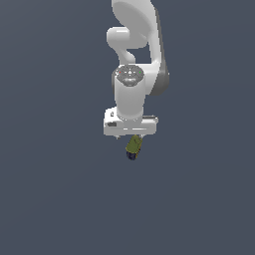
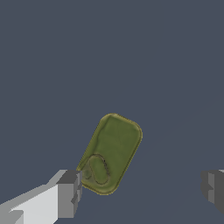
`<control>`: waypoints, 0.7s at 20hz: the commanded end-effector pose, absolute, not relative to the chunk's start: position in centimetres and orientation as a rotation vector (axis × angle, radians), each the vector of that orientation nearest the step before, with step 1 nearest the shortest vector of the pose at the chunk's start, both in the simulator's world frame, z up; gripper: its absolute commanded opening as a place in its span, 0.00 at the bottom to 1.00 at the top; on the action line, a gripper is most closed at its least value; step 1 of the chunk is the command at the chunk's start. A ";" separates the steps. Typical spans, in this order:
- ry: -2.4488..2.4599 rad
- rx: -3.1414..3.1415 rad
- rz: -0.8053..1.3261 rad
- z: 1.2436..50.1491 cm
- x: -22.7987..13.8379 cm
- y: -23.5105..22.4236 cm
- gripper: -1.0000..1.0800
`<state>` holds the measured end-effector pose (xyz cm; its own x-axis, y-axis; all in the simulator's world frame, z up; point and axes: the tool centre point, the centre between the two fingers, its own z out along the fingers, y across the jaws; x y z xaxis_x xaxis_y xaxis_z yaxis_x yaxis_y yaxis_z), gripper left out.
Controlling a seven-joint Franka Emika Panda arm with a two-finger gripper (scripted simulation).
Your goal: Pick up the object and move it to a goal position.
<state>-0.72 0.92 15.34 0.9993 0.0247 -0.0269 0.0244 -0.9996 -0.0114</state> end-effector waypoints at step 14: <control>-0.052 -3.112 0.090 14.8 -1.5 0.5 0.96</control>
<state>-1.53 0.51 14.75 0.9978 0.0335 -0.0575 0.0319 -0.9991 -0.0284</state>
